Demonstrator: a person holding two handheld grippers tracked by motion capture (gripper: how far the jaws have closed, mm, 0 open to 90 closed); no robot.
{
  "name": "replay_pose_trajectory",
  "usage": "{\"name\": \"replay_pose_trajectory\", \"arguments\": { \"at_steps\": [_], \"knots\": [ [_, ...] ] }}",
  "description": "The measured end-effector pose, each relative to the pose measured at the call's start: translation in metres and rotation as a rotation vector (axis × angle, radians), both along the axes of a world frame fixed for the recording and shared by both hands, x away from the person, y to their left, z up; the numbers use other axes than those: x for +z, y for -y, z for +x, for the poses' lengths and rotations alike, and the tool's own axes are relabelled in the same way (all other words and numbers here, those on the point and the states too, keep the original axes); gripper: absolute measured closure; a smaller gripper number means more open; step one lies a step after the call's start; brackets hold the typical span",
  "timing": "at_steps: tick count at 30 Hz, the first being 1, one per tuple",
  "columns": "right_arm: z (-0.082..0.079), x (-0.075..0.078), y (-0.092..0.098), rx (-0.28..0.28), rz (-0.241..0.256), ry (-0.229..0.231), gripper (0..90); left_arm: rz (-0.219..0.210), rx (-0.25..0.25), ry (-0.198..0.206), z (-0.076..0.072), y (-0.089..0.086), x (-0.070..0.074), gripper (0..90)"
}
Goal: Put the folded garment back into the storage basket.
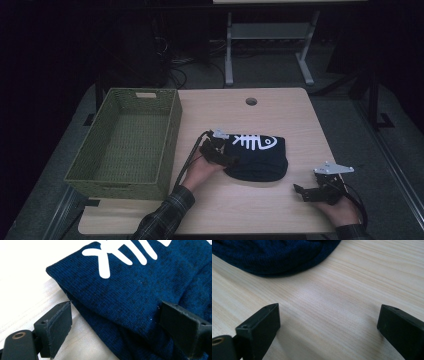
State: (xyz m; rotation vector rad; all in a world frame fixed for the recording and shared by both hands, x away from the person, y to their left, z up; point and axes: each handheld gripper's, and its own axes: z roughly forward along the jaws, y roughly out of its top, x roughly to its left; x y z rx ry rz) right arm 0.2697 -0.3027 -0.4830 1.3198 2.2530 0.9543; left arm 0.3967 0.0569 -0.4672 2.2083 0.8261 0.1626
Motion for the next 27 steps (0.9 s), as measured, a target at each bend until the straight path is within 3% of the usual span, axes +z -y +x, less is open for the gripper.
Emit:
{"name": "replay_pose_trajectory", "arguments": {
  "at_steps": [4, 9, 15, 19, 25, 27],
  "knots": [
    [-0.0002, 0.0000, -0.0002, -0.001, 0.002, -0.003, 4.2, -0.005, -0.006, -0.027, 0.0005, 0.0006, -0.0029, 12.1],
    [-0.0001, 0.0000, -0.0002, -0.001, 0.002, -0.003, 4.3, -0.006, -0.011, -0.034, 0.0006, 0.0003, -0.0033, 14.0],
    [-0.0002, 0.0001, -0.0002, -0.001, 0.002, -0.004, 4.3, -0.013, -0.040, -0.041, -0.0007, 0.0004, -0.0016, 26.0],
    [-0.0002, 0.0000, -0.0002, -0.001, 0.002, -0.003, 4.2, -0.012, -0.068, -0.058, -0.0010, 0.0003, 0.0003, 39.9],
    [-0.0002, 0.0001, -0.0002, -0.001, 0.002, -0.004, 4.2, -0.034, -0.085, -0.093, -0.0007, 0.0008, 0.0010, 52.9],
    [0.0000, 0.0000, 0.0000, 0.000, 0.000, 0.000, 4.3, -0.020, -0.102, -0.095, 0.0004, 0.0019, 0.0031, 60.5]
  ]
}}
